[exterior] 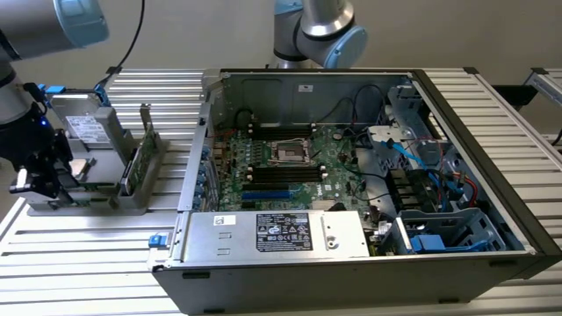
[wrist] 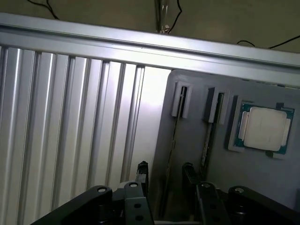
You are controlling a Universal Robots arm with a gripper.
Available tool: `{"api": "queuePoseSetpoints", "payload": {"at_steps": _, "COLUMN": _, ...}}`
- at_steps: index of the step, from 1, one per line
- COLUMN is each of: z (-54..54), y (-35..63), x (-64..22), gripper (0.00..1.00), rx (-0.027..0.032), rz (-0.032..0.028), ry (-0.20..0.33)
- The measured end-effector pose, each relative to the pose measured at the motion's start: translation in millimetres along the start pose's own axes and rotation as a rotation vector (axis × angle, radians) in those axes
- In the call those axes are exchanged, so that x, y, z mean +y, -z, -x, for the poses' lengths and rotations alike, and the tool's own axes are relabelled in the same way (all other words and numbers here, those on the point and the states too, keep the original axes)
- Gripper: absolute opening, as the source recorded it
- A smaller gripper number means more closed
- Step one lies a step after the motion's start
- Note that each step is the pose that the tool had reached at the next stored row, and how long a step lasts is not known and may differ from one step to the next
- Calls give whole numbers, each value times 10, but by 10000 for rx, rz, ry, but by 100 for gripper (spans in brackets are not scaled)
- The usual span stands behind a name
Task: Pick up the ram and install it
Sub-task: 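Pick up the ram and move it above insertion slot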
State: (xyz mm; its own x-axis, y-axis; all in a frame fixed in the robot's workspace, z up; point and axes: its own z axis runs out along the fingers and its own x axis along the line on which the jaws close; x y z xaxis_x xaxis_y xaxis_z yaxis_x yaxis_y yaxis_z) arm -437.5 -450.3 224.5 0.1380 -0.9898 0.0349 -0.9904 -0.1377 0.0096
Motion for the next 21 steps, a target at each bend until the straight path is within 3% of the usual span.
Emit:
{"api": "queuePoseSetpoints", "payload": {"at_steps": 16, "z": 5, "y": -291, "x": -41, "gripper": 42, "rx": 1, "rz": -5, "ry": 137}}
{"api": "queuePoseSetpoints", "payload": {"at_steps": 21, "z": 5, "y": -308, "x": -41, "gripper": 42, "rx": -3, "rz": 35, "ry": 138}}
